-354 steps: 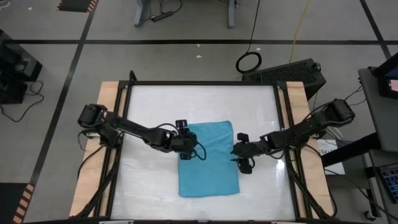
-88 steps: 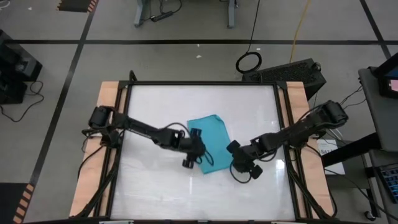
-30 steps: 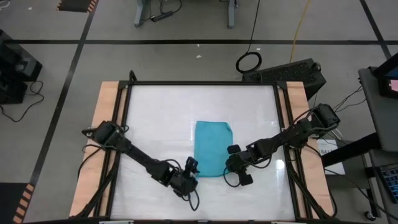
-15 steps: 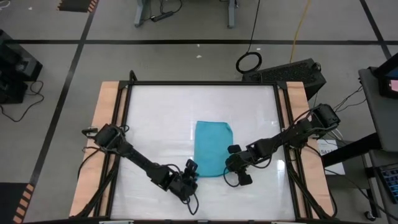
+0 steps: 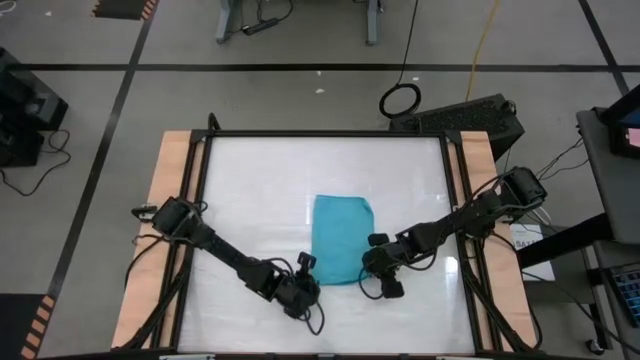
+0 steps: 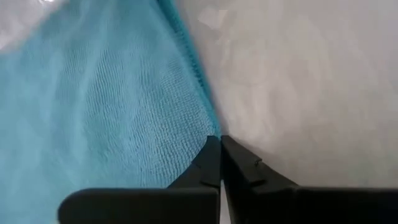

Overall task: Roll towel
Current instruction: Roll the blue microfiber towel

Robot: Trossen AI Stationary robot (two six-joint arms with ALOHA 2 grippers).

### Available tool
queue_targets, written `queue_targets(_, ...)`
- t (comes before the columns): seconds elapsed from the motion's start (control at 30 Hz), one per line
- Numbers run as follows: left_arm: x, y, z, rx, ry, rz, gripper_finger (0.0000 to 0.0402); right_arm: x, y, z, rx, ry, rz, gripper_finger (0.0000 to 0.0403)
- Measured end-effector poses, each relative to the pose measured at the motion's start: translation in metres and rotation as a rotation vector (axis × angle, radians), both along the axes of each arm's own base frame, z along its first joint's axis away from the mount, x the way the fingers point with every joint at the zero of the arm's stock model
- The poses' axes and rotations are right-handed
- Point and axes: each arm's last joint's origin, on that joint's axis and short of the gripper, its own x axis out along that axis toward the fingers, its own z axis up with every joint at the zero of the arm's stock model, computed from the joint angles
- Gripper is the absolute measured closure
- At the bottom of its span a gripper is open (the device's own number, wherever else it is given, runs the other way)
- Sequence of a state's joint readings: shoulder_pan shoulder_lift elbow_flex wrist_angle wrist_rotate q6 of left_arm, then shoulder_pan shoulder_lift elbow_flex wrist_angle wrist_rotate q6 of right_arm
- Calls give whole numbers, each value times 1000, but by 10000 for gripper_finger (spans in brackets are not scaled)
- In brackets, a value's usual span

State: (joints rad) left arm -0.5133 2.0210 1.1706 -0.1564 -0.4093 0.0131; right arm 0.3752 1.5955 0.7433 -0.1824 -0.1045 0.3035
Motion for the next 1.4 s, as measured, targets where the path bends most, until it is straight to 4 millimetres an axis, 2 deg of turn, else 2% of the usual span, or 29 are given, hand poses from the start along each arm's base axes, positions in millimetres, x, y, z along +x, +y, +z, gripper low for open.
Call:
queue_targets(0.23,7,17,24,-320,-2,162,398,-1,1,0,77,42,-40,402)
queue_targets(0.47,12,28,30,-503,41,242,399,1,4,2,133,46,-63,402)
queue_targets(0.63,13,32,30,-495,29,282,399,2,5,3,144,24,-61,402)
queue_targets(0.93,17,37,31,-486,14,252,400,5,7,5,177,-4,-93,402)
queue_targets(1.2,8,41,25,-441,140,271,400,2,11,4,195,35,-130,403)
queue_targets(1.4,7,41,24,-426,146,273,400,-1,18,4,192,44,-151,403)
